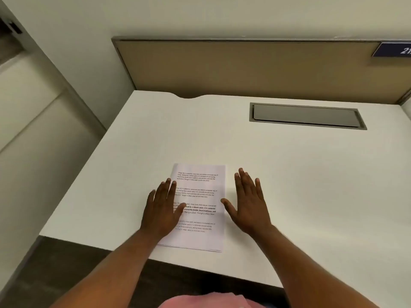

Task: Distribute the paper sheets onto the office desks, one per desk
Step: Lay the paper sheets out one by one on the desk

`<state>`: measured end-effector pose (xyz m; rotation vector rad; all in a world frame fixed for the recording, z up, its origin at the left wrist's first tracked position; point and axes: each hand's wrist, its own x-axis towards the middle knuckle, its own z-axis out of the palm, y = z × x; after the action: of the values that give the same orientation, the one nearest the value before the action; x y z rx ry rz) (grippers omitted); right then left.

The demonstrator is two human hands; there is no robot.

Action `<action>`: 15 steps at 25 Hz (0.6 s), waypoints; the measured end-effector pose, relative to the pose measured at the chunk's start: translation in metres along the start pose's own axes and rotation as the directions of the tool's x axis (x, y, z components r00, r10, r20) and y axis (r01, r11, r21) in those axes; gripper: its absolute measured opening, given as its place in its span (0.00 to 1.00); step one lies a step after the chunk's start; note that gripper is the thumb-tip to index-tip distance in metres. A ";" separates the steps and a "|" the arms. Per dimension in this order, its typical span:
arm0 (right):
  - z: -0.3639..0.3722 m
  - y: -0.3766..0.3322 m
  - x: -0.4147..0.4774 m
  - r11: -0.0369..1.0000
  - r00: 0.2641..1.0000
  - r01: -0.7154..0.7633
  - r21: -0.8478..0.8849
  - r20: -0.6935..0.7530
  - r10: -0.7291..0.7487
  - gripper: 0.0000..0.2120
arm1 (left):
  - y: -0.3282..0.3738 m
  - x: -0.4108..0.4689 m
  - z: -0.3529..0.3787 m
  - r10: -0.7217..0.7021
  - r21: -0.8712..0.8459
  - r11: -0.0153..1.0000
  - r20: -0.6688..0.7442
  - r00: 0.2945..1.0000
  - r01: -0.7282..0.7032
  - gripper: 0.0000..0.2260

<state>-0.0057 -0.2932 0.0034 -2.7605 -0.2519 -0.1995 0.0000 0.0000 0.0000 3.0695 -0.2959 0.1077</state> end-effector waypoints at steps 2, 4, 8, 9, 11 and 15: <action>0.011 -0.009 -0.001 0.997 0.997 -0.078 -0.027 0.014 0.078 0.36 | -0.009 0.000 0.002 -0.128 -0.029 0.991 -0.004 0.992 0.128 0.32; 0.024 -0.013 -0.008 0.987 0.989 -0.136 -0.087 0.044 0.140 0.31 | -0.013 -0.001 0.007 -0.237 -0.050 0.969 0.057 0.970 0.240 0.28; 0.034 -0.019 -0.007 0.968 0.971 -0.203 -0.148 0.099 0.219 0.22 | -0.014 0.007 0.009 -0.342 -0.163 0.917 0.143 0.929 0.363 0.19; 0.035 -0.022 -0.006 0.965 0.965 -0.215 -0.150 0.122 0.234 0.19 | -0.013 0.010 0.009 -0.374 -0.198 0.894 0.168 0.912 0.403 0.18; 0.036 -0.026 -0.005 0.963 0.955 -0.237 -0.128 0.152 0.255 0.15 | -0.013 0.015 0.009 -0.448 -0.304 0.815 0.209 0.869 0.493 0.16; 0.034 -0.032 0.002 0.949 0.934 -0.308 -0.074 0.168 0.316 0.11 | -0.017 0.022 0.007 -0.564 -0.461 0.617 0.305 0.767 0.637 0.10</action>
<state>-0.0069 -0.2513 -0.0165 -2.8178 0.1510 0.1270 0.0256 0.0122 -0.0062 2.4255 0.6219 -0.1841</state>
